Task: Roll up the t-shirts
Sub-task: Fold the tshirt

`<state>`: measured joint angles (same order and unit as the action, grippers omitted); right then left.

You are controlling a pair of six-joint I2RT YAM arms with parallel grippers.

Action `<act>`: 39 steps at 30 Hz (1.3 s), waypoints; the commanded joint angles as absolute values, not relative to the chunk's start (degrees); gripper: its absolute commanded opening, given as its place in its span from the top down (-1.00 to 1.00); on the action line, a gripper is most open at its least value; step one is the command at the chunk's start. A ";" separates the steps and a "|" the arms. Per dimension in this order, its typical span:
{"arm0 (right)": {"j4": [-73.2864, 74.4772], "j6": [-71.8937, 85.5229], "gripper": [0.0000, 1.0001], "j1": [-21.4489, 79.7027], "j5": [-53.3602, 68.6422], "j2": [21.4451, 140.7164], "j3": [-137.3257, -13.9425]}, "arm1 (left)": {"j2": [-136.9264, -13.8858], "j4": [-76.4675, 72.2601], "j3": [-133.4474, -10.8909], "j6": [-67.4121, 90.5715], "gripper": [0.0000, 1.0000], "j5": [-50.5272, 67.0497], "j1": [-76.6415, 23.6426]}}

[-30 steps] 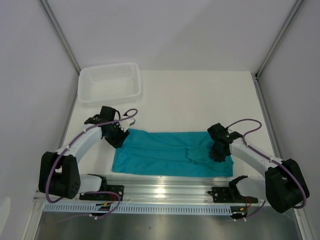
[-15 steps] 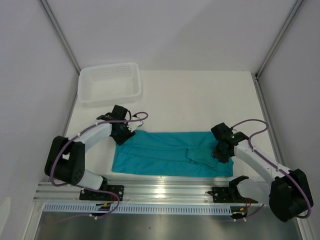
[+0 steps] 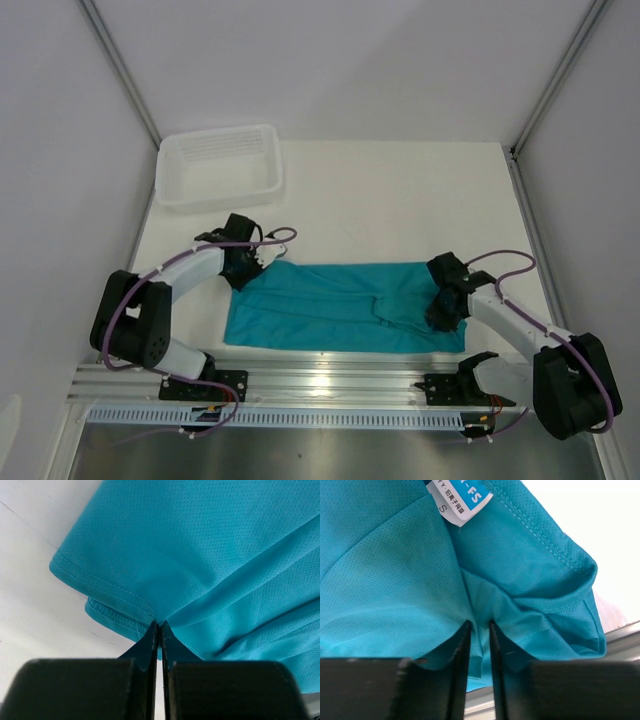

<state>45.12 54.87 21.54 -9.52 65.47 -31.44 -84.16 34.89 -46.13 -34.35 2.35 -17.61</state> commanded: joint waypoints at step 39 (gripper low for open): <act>44.03 52.03 0.51 19.86 -8.35 62.22 -33.05 | -72.25 42.71 -40.78 -34.54 0.99 9.40 -17.67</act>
